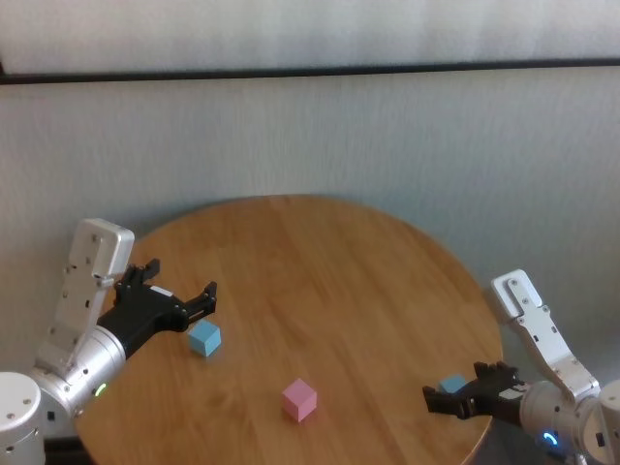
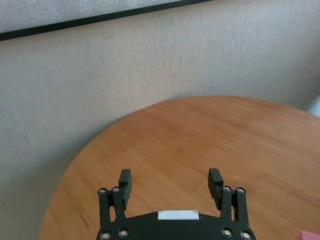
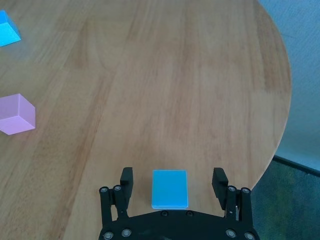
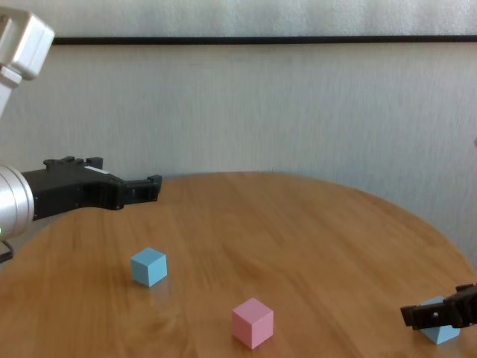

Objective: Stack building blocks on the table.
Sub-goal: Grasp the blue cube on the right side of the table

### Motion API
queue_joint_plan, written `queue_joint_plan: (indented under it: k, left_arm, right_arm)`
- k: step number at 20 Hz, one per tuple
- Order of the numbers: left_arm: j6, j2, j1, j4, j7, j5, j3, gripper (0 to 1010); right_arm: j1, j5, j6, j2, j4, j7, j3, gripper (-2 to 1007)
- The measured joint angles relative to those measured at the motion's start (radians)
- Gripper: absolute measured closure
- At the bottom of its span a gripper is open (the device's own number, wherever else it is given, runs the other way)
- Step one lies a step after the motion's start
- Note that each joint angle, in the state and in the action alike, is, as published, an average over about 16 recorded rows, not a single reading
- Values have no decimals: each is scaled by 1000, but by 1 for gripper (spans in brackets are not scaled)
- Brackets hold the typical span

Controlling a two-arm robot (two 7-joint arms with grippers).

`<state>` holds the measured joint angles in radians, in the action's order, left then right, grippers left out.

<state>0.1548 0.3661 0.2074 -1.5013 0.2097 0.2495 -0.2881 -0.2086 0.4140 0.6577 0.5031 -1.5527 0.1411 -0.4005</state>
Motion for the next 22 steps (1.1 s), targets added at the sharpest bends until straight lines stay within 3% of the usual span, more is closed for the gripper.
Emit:
queue_joint_plan:
  k: [7,22]
  left_arm:
    - [0,0,0,0,0,0,0,10]
    - [0,0,0,0,0,0,0,10]
  right_arm:
    - [1,1,-1,0,-1,-1,0,158]
    - [1,2,-3,1,-2,-2,0,573]
